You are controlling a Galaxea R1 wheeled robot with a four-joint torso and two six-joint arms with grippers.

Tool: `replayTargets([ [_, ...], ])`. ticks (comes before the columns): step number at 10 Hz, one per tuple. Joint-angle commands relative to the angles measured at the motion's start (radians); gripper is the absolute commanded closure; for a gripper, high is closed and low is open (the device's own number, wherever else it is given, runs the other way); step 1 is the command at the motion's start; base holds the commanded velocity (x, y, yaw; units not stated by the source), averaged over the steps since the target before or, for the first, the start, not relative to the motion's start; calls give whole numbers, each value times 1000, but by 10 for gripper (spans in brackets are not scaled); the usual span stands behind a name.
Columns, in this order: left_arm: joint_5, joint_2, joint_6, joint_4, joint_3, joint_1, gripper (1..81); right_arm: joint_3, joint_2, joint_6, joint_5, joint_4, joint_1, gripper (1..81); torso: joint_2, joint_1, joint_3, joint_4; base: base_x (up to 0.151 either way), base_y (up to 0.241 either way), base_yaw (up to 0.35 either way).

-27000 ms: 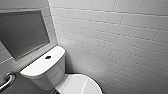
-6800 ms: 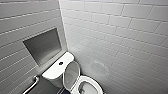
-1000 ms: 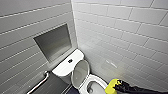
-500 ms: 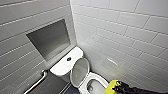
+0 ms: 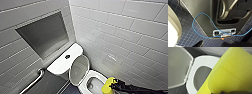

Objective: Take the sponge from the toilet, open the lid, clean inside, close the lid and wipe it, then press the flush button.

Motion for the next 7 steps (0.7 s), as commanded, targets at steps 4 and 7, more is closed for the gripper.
replayTargets([
  [4,90,3,3,-3,2,18,10,19,-24,-3,-29,-13,115,811,-184,118,-4,156,0,0,0],
  [7,88,3,3,-1,11,18,10,37,-30,-3,-29,-14,130,811,-294,185,-5,162,0,0,0],
])
